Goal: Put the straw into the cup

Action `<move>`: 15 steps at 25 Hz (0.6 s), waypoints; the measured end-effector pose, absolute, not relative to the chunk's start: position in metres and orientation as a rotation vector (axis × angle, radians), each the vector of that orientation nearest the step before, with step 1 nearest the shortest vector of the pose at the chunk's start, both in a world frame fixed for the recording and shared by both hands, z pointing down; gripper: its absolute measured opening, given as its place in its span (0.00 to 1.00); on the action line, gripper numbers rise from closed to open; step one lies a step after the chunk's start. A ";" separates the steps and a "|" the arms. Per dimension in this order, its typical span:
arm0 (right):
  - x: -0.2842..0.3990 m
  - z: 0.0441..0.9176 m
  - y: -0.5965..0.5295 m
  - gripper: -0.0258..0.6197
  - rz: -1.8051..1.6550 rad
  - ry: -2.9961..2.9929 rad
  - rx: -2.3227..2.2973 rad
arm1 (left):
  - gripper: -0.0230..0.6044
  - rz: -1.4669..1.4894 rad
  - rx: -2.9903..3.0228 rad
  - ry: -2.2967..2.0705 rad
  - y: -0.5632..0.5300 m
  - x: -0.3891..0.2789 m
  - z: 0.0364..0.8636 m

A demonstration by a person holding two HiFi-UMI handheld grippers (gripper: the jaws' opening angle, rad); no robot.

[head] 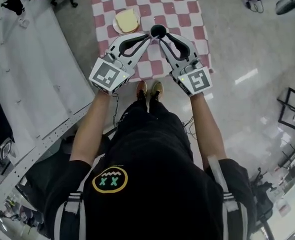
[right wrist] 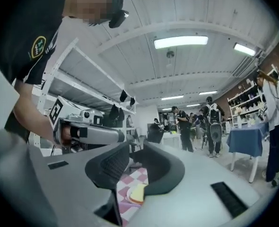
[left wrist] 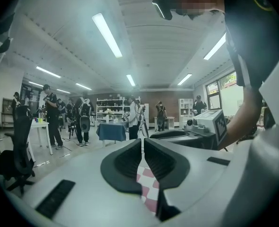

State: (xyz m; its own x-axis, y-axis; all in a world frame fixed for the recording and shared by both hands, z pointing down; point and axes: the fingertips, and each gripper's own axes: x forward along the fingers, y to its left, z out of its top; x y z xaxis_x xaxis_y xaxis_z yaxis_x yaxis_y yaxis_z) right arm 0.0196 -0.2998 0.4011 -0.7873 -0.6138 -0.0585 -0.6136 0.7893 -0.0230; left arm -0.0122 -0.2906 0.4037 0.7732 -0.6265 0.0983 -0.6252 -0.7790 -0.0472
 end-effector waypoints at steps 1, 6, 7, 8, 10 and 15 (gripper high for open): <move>0.020 0.394 -0.293 0.21 0.010 2.909 -0.999 | 0.09 -0.166 -2.950 1.029 -0.284 -0.012 0.398; 0.019 0.367 -0.254 0.15 0.057 2.910 -0.986 | 0.09 -0.152 -2.959 1.008 -0.248 -0.015 0.379; 0.018 0.363 -0.246 0.14 0.064 2.911 -0.985 | 0.09 -0.153 -2.962 1.008 -0.242 -0.016 0.375; 0.018 0.359 -0.239 0.13 0.070 2.911 -0.985 | 0.09 -0.147 -2.966 1.004 -0.236 -0.017 0.372; 0.016 0.354 -0.226 0.11 0.081 2.920 -0.981 | 0.09 -0.127 -2.973 1.004 -0.225 -0.018 0.366; 0.012 0.349 -0.201 0.07 0.104 2.957 -0.982 | 0.09 -0.107 -2.966 1.037 -0.208 -0.026 0.357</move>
